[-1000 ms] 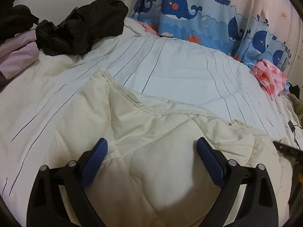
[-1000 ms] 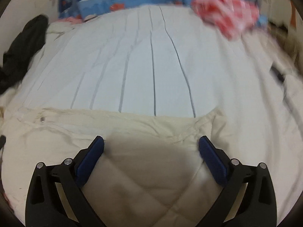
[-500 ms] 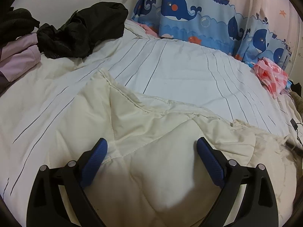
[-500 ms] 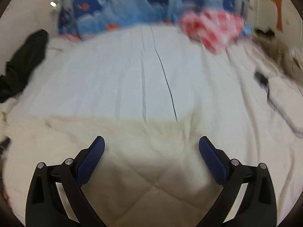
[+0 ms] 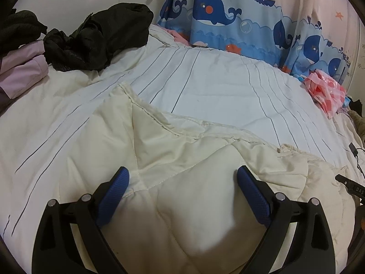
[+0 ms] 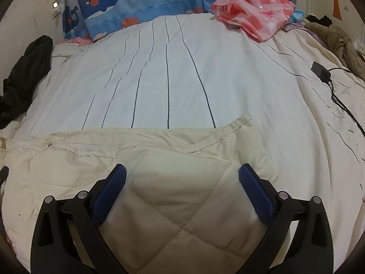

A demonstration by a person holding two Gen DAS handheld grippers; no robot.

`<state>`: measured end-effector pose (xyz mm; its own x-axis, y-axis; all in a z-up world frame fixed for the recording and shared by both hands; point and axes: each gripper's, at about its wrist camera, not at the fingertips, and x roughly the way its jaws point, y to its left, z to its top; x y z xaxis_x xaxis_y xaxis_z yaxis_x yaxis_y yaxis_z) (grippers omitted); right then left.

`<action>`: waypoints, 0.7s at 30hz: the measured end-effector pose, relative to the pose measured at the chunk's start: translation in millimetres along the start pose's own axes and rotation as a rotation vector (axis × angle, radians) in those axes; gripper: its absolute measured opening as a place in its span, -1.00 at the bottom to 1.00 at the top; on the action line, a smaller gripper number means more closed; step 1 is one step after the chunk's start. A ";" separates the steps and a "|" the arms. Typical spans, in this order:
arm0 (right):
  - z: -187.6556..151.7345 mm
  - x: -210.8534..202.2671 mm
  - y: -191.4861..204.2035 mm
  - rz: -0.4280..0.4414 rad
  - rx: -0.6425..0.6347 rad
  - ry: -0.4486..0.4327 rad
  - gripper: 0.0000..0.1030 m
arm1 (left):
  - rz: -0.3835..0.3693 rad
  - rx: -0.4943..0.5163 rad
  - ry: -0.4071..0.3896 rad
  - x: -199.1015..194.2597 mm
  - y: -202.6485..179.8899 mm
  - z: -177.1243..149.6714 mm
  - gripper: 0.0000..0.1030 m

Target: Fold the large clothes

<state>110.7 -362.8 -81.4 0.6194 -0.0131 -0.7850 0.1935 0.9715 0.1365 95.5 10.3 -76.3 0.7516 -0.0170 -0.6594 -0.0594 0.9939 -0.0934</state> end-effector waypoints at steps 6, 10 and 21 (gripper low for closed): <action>2.2 -65.9 5.2 0.020 0.003 -0.180 0.86 | 0.030 0.016 0.024 1.9 -3.0 0.9 0.82; -32.2 -64.7 14.6 -0.026 -0.073 -0.184 0.87 | 0.073 0.056 0.040 0.4 -11.3 -2.0 0.85; -9.0 -75.8 36.8 -0.057 -0.140 -0.171 0.86 | 0.084 0.062 0.058 -8.9 -8.8 -13.0 0.86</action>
<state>64.0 -324.0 -22.3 0.7326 -0.0974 -0.6736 0.1321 0.9912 0.0004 80.8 0.3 -79.3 0.7064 0.0624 -0.7050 -0.0787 0.9969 0.0093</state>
